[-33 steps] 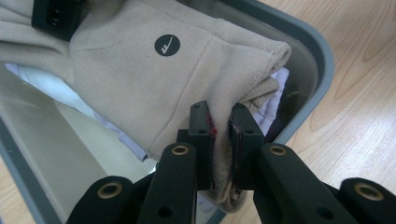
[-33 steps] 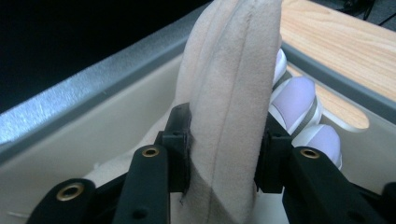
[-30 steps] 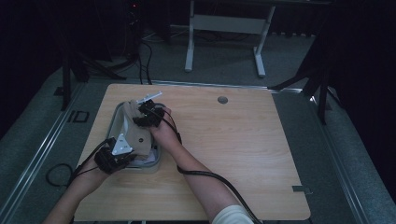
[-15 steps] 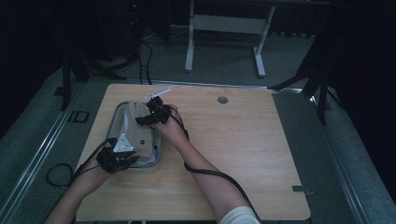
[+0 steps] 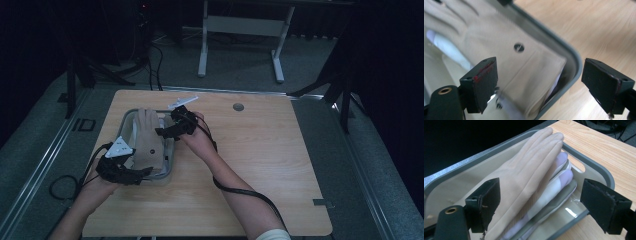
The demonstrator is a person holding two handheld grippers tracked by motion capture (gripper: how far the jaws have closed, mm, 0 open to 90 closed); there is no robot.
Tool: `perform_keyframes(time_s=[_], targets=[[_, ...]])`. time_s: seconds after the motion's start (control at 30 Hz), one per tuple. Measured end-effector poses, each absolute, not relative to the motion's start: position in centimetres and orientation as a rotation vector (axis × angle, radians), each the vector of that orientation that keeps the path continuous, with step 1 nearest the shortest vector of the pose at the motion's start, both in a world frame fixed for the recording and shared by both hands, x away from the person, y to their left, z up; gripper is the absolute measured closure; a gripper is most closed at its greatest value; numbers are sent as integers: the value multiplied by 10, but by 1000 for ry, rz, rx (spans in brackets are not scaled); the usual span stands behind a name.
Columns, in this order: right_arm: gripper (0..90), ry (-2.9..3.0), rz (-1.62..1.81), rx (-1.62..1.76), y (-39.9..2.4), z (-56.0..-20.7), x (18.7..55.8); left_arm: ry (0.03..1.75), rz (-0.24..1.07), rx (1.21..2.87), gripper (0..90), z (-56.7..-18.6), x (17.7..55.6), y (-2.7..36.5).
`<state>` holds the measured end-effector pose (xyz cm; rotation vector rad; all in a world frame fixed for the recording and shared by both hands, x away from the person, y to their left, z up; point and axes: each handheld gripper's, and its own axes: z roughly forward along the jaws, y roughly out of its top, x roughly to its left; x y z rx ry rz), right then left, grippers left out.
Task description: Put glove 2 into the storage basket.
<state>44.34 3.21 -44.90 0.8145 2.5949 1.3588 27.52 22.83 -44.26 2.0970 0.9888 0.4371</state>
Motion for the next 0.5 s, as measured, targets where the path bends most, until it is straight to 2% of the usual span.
perform_keyframes(time_s=[0.2,0.5], targets=[[163,2599,1359,761,16,-444,430,988,443,1983,60,-440,276,215],[163,2587,1352,761,-14,-442,422,919,475,1945,49,-438,273,190]])
